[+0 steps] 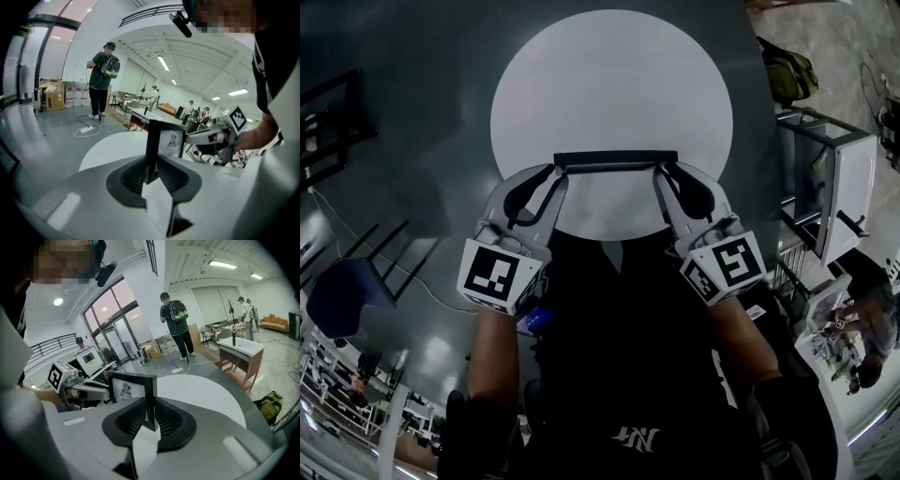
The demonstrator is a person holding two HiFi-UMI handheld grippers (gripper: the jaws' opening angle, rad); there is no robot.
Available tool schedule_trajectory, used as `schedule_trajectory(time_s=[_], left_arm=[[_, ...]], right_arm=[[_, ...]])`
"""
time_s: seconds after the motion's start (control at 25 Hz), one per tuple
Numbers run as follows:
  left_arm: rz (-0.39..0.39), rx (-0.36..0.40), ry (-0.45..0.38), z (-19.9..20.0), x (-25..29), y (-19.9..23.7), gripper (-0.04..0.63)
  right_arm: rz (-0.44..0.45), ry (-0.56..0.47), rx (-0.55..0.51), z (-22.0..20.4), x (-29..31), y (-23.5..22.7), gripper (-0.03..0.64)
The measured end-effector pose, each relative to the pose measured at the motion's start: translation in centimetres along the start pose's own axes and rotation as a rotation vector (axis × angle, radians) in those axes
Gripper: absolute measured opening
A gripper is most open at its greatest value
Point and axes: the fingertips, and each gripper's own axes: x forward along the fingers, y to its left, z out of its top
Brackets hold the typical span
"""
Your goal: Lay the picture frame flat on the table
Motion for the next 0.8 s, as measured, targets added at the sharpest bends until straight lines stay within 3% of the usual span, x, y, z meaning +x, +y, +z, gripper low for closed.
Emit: schedule_trajectory(time_s=[0.36,0.8], left_arm=[[-0.017,-0.044,0.030,-4.9,4.9,1.0,0.058],[-0.021,-0.069,0.077,-7.5,8.2,1.0,0.058]], right_arm=[[-0.019,0.057,0.060,-4.7,3.0,-3.5,0.048],[-0.030,0.048,0.062,-5.5,4.5,-6.4,0.048]])
